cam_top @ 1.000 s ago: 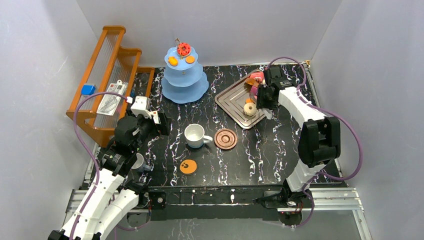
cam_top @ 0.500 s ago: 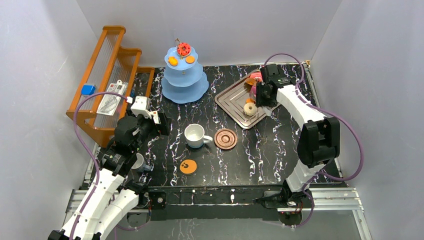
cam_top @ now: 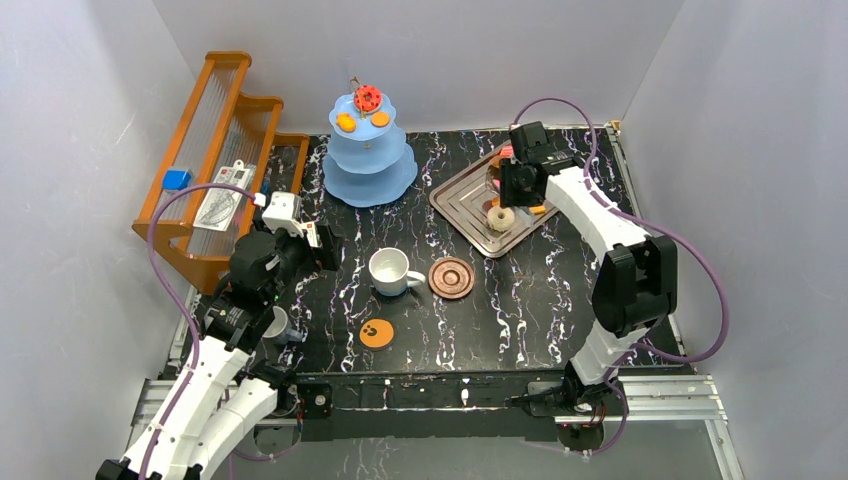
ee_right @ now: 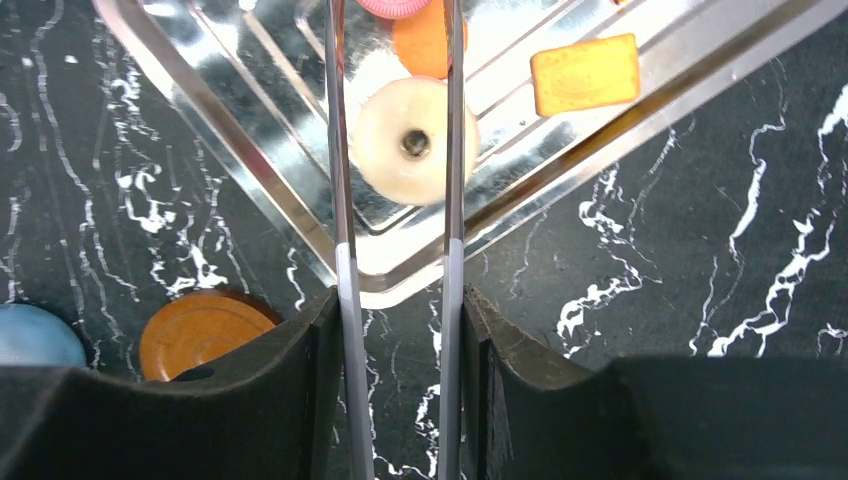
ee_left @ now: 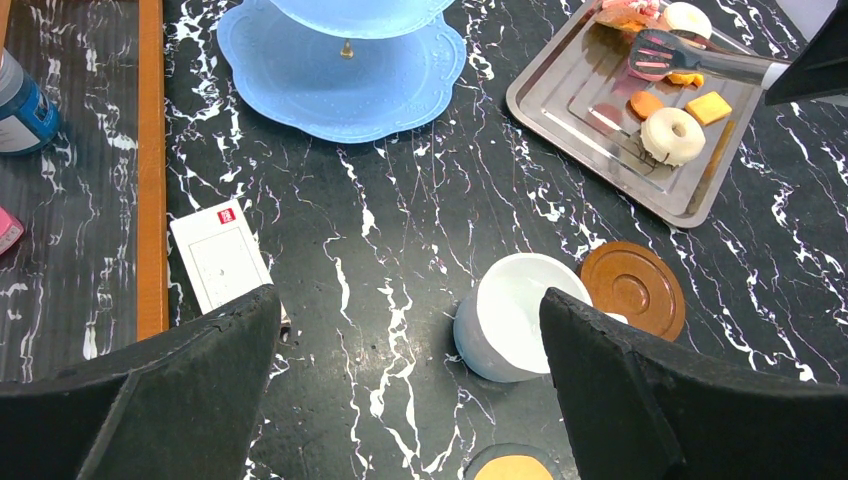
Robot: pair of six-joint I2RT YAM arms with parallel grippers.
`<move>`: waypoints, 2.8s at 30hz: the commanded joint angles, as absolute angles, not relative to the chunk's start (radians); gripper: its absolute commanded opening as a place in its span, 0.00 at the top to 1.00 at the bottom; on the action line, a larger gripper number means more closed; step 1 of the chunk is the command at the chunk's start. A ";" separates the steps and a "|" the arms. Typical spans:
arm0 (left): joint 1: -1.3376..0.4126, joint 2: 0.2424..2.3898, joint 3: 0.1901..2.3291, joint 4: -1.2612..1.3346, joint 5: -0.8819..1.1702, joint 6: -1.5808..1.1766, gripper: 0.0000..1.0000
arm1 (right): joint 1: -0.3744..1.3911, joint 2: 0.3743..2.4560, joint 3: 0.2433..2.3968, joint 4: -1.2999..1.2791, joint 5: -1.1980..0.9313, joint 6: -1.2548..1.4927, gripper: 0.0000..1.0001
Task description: Serve the afternoon tea
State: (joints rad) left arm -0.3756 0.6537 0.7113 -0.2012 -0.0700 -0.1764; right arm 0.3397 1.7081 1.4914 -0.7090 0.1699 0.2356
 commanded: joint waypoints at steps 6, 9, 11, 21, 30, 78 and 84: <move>-0.380 0.655 0.709 -0.172 -0.067 -0.172 0.02 | 0.420 1.640 1.620 -0.674 0.121 0.237 0.54; -0.380 0.658 0.709 -0.173 -0.065 -0.172 0.02 | 0.468 1.618 1.634 -0.650 0.120 0.237 0.54; -0.380 0.661 0.710 -0.173 -0.065 -0.172 0.02 | 0.497 1.610 1.646 -0.633 0.117 0.243 0.54; -0.380 0.654 0.709 -0.173 -0.074 -0.170 0.02 | 0.635 1.656 1.810 -0.594 0.132 0.249 0.55; -0.380 0.646 0.709 -0.175 -0.076 -0.170 0.02 | 0.736 1.735 1.920 -0.514 0.169 0.230 0.55; -0.380 0.663 0.709 -0.175 -0.081 -0.166 0.02 | 0.769 1.914 2.089 -0.464 0.207 0.148 0.50; -0.380 0.673 0.709 -0.174 -0.090 -0.166 0.02 | 0.769 1.815 1.976 -0.462 0.235 0.145 0.50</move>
